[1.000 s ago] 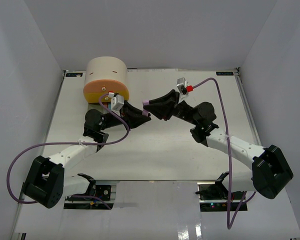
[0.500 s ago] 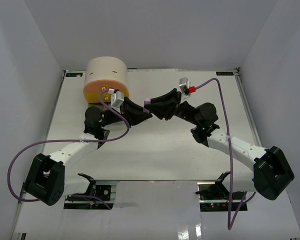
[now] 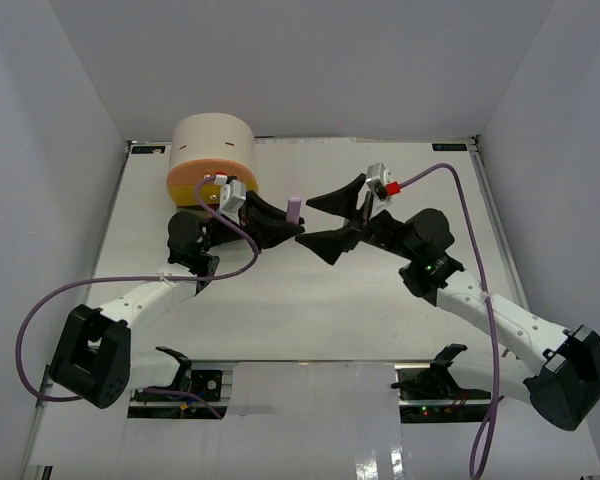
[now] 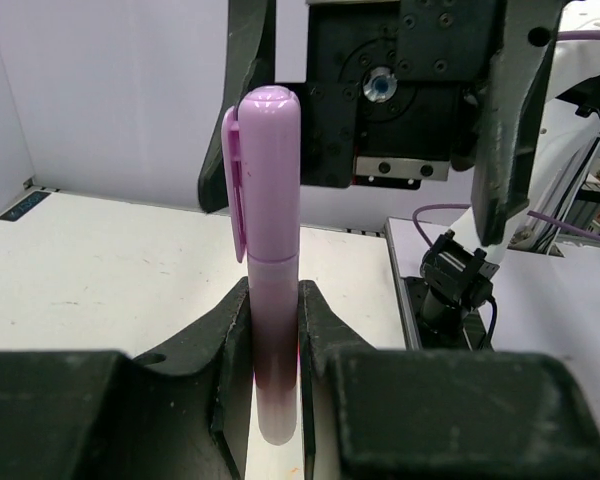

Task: Sort the stationery into containers
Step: Close the pen cap on the pen.

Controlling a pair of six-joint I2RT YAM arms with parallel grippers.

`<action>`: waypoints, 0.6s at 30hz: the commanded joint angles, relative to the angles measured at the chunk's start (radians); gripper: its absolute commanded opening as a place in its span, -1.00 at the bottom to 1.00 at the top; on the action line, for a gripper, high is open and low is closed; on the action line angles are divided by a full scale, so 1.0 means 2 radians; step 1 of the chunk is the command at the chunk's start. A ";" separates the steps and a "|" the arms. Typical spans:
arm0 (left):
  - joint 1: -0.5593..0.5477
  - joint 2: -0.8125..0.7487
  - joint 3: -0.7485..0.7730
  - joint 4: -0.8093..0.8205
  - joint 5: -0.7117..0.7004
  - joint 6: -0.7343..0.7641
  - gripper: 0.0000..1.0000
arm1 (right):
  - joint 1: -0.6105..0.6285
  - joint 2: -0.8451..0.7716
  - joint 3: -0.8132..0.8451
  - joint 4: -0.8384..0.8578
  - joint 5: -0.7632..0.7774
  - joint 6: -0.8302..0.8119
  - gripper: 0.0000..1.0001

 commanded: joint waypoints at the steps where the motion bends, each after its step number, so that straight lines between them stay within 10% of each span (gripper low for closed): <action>1: 0.001 -0.002 0.020 -0.011 0.021 0.002 -1.00 | 0.000 -0.035 0.012 -0.091 0.016 -0.043 0.99; 18: 0.001 -0.010 0.033 -0.156 0.096 0.054 -1.00 | -0.001 -0.010 0.157 -0.252 0.026 -0.145 0.99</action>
